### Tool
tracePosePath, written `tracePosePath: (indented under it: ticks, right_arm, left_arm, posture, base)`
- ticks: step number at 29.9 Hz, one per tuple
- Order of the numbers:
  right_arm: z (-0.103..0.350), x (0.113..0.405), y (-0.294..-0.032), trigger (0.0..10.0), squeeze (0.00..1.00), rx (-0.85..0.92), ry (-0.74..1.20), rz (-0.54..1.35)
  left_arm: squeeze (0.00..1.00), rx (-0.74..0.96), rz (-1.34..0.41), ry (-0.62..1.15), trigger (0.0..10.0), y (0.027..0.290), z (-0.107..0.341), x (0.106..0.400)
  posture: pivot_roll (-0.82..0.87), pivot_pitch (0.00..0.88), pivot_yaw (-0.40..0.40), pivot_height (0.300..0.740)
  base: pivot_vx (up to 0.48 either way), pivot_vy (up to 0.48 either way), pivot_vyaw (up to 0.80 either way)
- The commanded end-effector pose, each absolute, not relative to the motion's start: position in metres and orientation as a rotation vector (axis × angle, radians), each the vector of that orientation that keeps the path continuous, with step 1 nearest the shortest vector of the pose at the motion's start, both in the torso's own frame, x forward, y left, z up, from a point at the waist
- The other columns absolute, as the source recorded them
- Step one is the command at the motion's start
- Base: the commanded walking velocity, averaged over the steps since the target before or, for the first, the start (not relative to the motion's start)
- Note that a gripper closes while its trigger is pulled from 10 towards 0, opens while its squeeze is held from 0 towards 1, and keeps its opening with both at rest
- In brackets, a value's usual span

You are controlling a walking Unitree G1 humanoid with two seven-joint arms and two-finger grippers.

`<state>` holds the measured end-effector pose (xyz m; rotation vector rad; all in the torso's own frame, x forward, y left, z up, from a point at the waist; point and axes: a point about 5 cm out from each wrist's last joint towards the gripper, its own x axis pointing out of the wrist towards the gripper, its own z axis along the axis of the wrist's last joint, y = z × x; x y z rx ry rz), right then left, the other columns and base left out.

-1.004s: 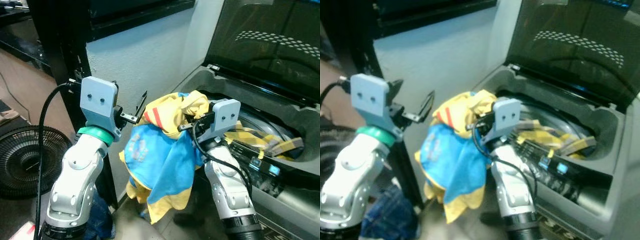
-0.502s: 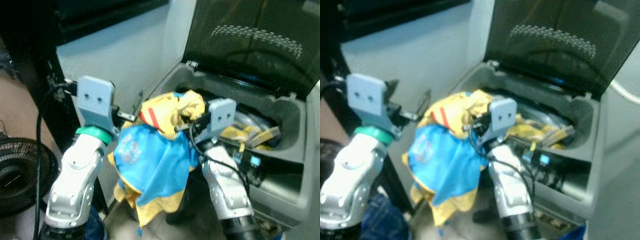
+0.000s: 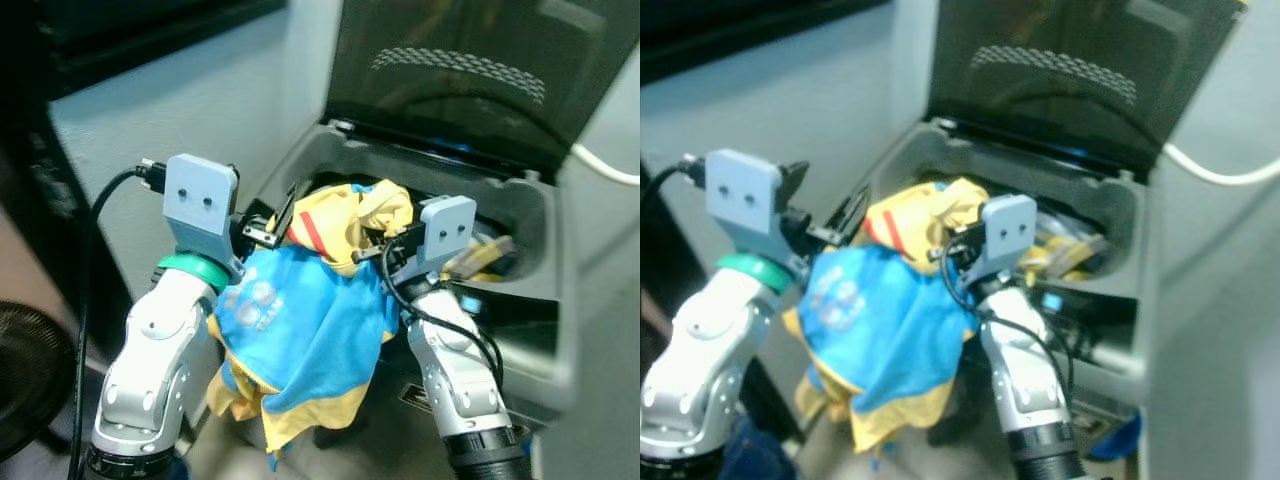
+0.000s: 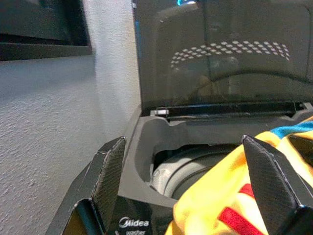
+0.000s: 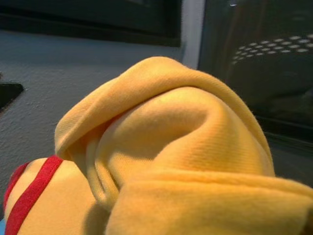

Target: Clothes washing

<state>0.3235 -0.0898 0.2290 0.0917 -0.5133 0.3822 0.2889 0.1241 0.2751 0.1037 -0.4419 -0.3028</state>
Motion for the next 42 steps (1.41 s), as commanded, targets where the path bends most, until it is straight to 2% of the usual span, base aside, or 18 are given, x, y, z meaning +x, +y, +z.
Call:
tracePosePath:
  ticks: [1, 6, 12, 20, 27, 42]
  right_arm:
    - [0.231, 0.3234, -0.096, 10.0, 0.0, 0.103, -0.527, 0.356]
    - [0.2308, 0.3234, -0.0961, 10.0, 0.0, 0.103, -0.526, 0.356]
    - [0.2309, 0.3235, -0.0963, 10.0, 0.0, 0.106, -0.526, 0.356]
    - [0.2315, 0.324, -0.096, 10.0, 0.0, 0.1, -0.527, 0.358]
    - [0.2293, 0.3231, -0.0926, 10.0, 0.0, 0.076, -0.523, 0.376]
    - [0.2286, 0.3227, -0.0927, 10.0, 0.0, 0.074, -0.521, 0.376]
  left_arm:
    - [0.0, 0.095, -0.315, -0.432, 10.0, 0.1222, 0.2729, 0.2882]
    - [0.0, 0.095, -0.315, -0.431, 10.0, 0.1221, 0.2726, 0.2883]
    - [0.0, 0.093, -0.315, -0.43, 10.0, 0.1218, 0.2722, 0.2884]
    - [0.0, 0.084, -0.309, -0.423, 10.0, 0.1223, 0.2714, 0.2892]
    - [0.0, 0.078, -0.308, -0.433, 10.0, 0.1227, 0.2727, 0.2894]
    - [0.0, 0.089, -0.308, -0.431, 10.0, 0.1221, 0.2721, 0.2895]
  posture:
    - [0.09, 0.042, 0.002, 0.74]
    - [0.09, 0.042, 0.001, 0.74]
    - [0.08, 0.041, 0.0, 0.74]
    - [0.08, 0.037, -0.001, 0.74]
    - [0.08, 0.036, -0.002, 0.74]
    - [0.08, 0.038, 0.0, 0.74]
  base:
    - [0.0, 0.0, 0.0]
    - [0.0, 0.0, 0.0]
    - [0.0, 0.0, -0.8]
    - [0.0, 0.0, 0.0]
    - [0.0, 0.48, 0.0]
    - [0.0, 0.0, 0.0]
